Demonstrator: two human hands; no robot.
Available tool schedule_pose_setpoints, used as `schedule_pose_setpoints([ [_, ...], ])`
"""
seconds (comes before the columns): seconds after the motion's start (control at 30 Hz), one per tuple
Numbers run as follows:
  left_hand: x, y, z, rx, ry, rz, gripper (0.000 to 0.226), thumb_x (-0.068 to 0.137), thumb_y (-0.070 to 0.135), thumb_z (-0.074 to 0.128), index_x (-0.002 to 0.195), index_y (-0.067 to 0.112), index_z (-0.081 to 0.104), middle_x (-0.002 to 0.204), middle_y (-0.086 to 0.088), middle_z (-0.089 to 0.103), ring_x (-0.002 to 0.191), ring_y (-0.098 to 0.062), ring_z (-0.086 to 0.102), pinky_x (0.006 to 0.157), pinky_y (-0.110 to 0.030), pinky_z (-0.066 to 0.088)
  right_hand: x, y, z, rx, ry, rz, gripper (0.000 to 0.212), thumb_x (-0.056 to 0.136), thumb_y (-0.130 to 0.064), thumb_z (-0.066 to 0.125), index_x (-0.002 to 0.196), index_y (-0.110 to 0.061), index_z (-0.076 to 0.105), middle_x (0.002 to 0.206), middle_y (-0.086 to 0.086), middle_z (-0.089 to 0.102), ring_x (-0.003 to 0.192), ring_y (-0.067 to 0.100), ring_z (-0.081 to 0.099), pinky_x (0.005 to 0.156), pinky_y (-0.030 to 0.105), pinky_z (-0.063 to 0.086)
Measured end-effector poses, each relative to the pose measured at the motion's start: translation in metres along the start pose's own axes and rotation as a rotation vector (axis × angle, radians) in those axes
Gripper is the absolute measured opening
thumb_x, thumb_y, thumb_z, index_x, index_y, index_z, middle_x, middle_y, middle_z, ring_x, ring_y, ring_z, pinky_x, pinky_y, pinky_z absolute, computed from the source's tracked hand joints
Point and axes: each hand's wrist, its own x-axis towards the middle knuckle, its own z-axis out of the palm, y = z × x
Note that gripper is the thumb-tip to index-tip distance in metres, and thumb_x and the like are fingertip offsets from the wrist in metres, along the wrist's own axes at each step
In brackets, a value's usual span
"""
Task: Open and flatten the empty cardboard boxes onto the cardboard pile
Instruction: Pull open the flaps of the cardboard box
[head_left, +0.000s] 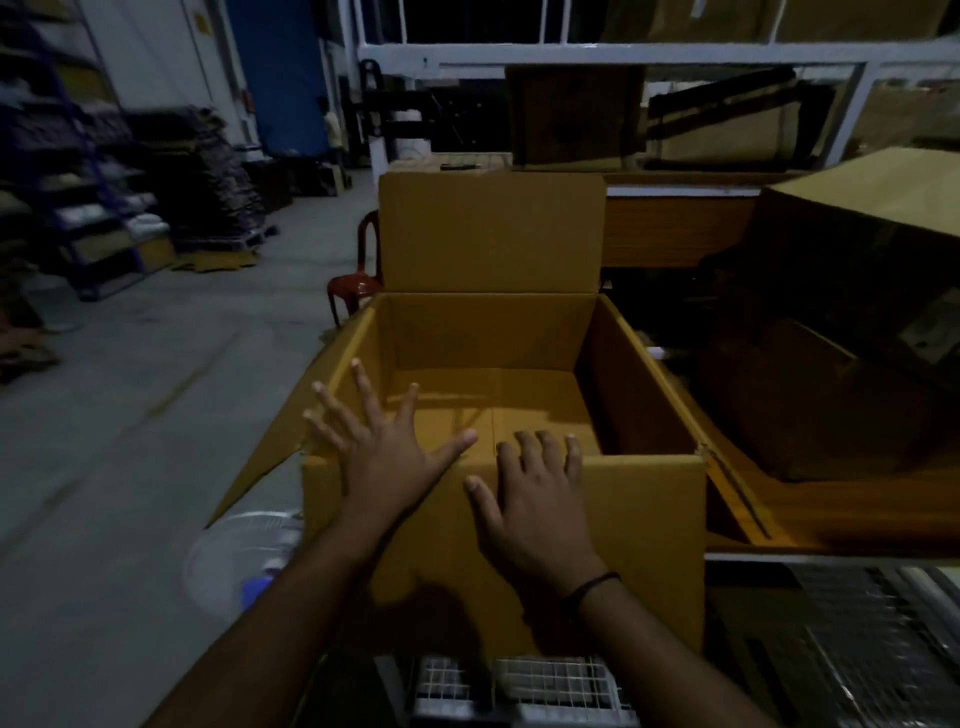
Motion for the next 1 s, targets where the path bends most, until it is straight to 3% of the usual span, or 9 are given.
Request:
schedule_pose_setpoints([
  [0.1,0.003,-0.003,-0.008,-0.016,-0.160,-0.218,0.126,0.057,0.109,0.003,0.162,0.041,0.020,0.165,-0.019,-0.030,0.145,-0.066,-0.013,0.114,-0.077,-0.006,0.003,-0.016,0.009,0.007,0.013,0.010,0.063,0.101,-0.069,0.022,0.137,-0.024,0.047,0.152,0.008,0.046,0.148,0.031,0.029,0.124,0.060,0.002],
  [0.3,0.012,-0.012,-0.013,0.053,-0.235,-0.235,0.130,0.058,0.108,0.009,0.164,0.032,0.016,0.165,-0.023,-0.025,0.145,-0.066,0.001,0.116,-0.073,0.003,0.001,-0.016,0.015,-0.019,0.078,0.015,0.059,0.102,-0.069,0.025,0.129,-0.024,0.052,0.138,0.007,0.054,0.137,0.030,0.041,0.124,0.058,0.009],
  [0.5,0.028,-0.033,-0.020,0.125,-0.264,-0.281,0.124,0.066,0.106,0.018,0.160,0.026,0.031,0.168,-0.023,0.003,0.145,-0.056,0.021,0.115,-0.060,0.021,0.000,-0.016,0.012,-0.007,0.099,0.003,0.060,0.101,-0.069,0.026,0.130,-0.023,0.052,0.135,0.005,0.053,0.133,0.029,0.043,0.123,0.057,0.012],
  [0.6,0.032,-0.044,-0.021,0.135,-0.244,-0.289,0.122,0.068,0.104,0.022,0.162,0.026,0.023,0.167,-0.021,0.004,0.143,-0.056,0.025,0.115,-0.055,0.025,-0.002,-0.019,0.011,-0.004,0.110,0.015,0.057,0.101,-0.069,0.025,0.126,-0.024,0.051,0.133,0.004,0.053,0.133,0.028,0.042,0.123,0.058,0.010],
  [0.87,0.021,-0.042,-0.012,0.095,-0.035,-0.138,0.099,0.087,0.088,0.020,0.161,0.024,0.028,0.169,-0.017,-0.006,0.142,-0.051,0.028,0.113,-0.056,0.023,-0.001,-0.015,0.006,0.035,0.021,0.009,0.068,0.100,-0.074,0.017,0.141,-0.027,0.043,0.153,0.004,0.043,0.148,0.028,0.027,0.125,0.057,-0.001],
  [1.0,0.008,-0.006,-0.002,0.060,-0.050,0.036,0.093,0.088,0.087,0.017,0.161,0.030,0.027,0.170,-0.012,-0.014,0.148,-0.045,0.023,0.117,-0.061,0.017,-0.001,-0.001,-0.004,0.071,-0.009,0.018,0.071,0.098,-0.075,0.019,0.146,-0.027,0.041,0.161,0.004,0.036,0.154,0.025,0.017,0.126,0.054,-0.005],
])
